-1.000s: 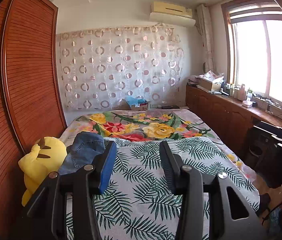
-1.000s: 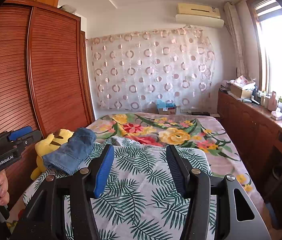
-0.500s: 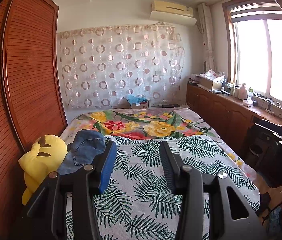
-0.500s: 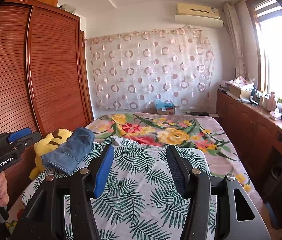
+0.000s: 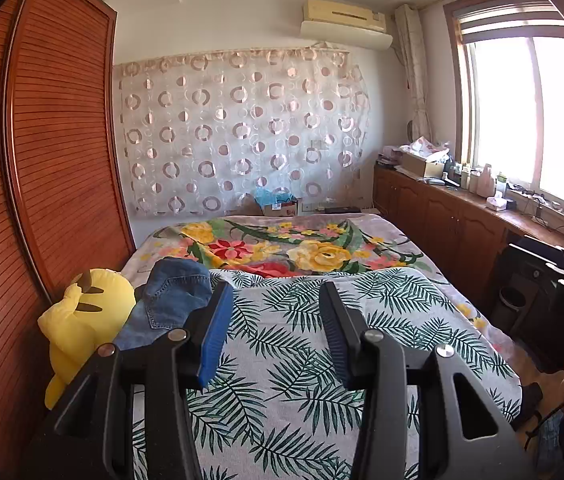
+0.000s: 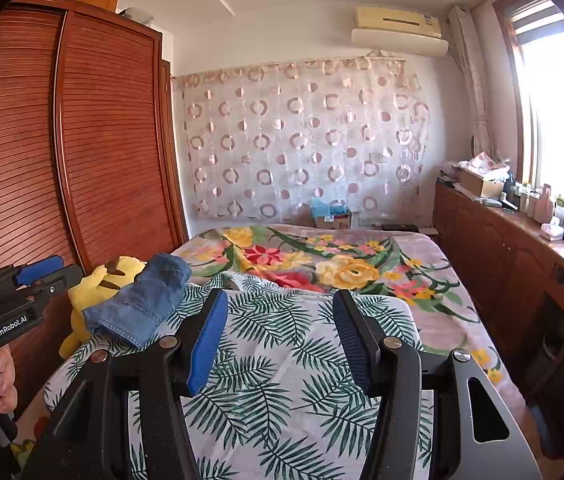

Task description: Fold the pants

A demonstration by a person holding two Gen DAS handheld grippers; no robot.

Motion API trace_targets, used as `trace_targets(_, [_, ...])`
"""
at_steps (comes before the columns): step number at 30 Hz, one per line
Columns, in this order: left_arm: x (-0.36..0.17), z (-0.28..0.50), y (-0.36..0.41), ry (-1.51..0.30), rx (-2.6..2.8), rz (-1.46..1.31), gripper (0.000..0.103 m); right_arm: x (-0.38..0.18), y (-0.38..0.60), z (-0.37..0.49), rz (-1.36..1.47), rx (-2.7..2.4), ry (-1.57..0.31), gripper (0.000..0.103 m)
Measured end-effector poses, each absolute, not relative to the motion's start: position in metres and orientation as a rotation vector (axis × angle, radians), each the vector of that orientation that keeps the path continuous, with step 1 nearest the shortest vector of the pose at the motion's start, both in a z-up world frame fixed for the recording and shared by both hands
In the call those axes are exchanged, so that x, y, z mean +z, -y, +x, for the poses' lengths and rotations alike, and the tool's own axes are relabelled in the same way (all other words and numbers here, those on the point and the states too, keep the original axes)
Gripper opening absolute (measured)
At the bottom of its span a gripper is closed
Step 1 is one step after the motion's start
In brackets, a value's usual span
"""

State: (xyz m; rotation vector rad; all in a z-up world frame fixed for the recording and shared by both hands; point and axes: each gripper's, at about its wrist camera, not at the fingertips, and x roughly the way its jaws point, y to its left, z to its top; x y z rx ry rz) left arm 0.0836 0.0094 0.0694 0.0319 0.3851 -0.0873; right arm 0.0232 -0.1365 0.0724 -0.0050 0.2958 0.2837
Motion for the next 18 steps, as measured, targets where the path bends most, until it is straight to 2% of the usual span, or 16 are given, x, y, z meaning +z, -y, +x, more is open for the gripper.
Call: trace_targets(18, [0.0705, 0.0835, -0.0085, -0.386, -0.087, 0.032, 0.045, 0.0726, 0.1418, 0.0260, -0.006, 0.286, -0.295, 0.057])
